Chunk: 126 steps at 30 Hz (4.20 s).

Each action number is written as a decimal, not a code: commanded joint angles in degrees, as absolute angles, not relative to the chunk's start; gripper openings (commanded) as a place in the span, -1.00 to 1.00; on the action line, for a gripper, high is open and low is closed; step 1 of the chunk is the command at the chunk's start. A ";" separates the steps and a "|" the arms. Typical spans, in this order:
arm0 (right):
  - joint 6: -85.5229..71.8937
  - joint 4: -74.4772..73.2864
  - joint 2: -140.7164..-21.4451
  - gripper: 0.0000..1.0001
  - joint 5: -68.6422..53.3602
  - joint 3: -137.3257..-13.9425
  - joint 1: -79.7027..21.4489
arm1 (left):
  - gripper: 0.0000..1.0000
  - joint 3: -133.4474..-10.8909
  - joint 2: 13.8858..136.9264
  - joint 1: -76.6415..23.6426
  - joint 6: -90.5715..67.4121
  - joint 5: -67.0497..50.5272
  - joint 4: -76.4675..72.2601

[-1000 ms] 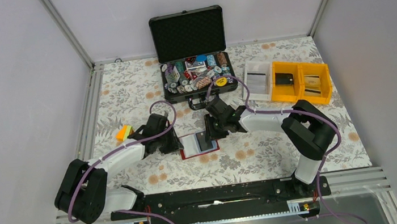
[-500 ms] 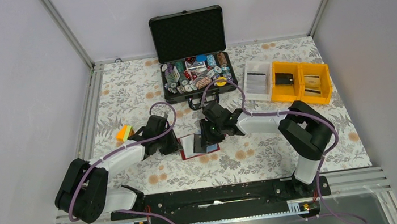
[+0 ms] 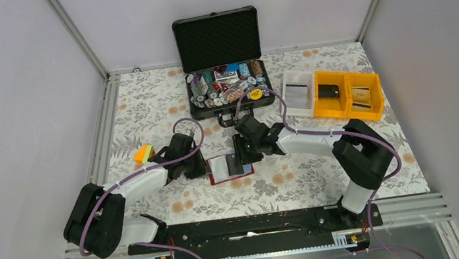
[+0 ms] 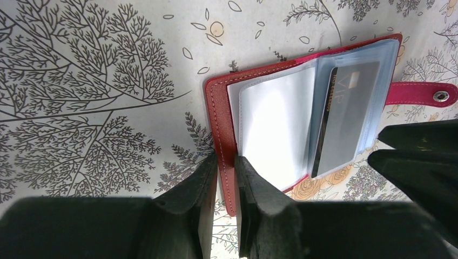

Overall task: Put the credit cards into the card holder
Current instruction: Insert the credit card into the card holder.

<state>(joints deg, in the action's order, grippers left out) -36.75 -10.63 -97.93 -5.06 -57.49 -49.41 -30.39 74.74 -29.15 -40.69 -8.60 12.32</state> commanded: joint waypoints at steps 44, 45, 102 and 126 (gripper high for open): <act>-36.90 -8.24 -103.31 -0.22 -7.01 -60.14 -49.75 | -0.60 -31.11 75.91 -29.00 -39.24 -9.49 9.66; -36.99 -7.77 -103.35 -0.23 -7.38 -60.05 -49.75 | -0.60 -31.11 75.93 -29.00 -39.20 -9.47 9.62; -43.96 1.07 -98.38 -1.00 -5.87 -54.19 -49.57 | -0.96 -31.00 75.23 -28.93 -38.94 -10.07 8.25; -33.03 -15.84 -99.67 -1.00 0.98 -63.84 -49.56 | -0.96 -32.61 71.19 -28.84 -38.59 -9.52 10.19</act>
